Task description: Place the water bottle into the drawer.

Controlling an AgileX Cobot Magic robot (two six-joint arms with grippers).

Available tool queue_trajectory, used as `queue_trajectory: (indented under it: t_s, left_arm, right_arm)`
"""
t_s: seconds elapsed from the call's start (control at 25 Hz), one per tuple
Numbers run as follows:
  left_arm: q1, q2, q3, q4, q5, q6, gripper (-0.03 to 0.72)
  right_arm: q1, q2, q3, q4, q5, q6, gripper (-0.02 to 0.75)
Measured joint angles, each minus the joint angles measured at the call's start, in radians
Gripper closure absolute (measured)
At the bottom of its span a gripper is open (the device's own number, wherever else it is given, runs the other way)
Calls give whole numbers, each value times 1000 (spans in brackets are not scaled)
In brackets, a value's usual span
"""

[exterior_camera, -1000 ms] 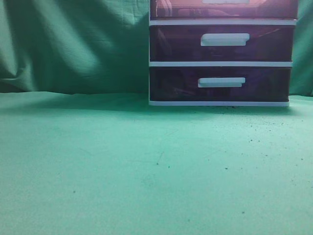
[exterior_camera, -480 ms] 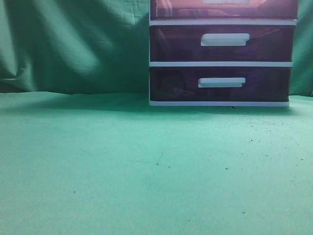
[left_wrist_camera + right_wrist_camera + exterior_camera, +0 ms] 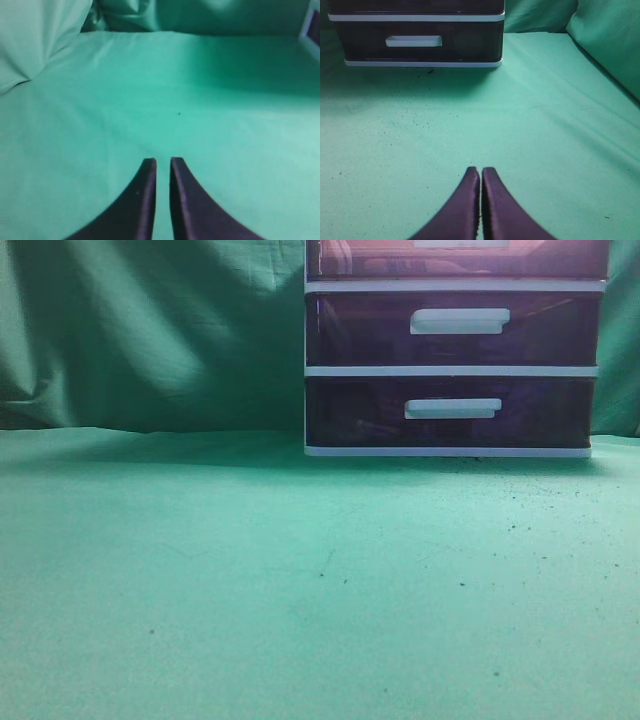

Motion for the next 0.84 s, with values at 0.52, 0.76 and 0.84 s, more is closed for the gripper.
queue_trajectory:
  t_s: [0.52,0.76,0.84]
  left_arm:
    - [0,0,0,17,69,0,624]
    - [0,0,0,17,70,0,624]
    - [0,0,0,17,72,0,624]
  right_arm:
    - [0,0,0,0,0,0,738]
    - [0,0,0,0,0,0,738]
    - [0,0,0,0,0,0,738]
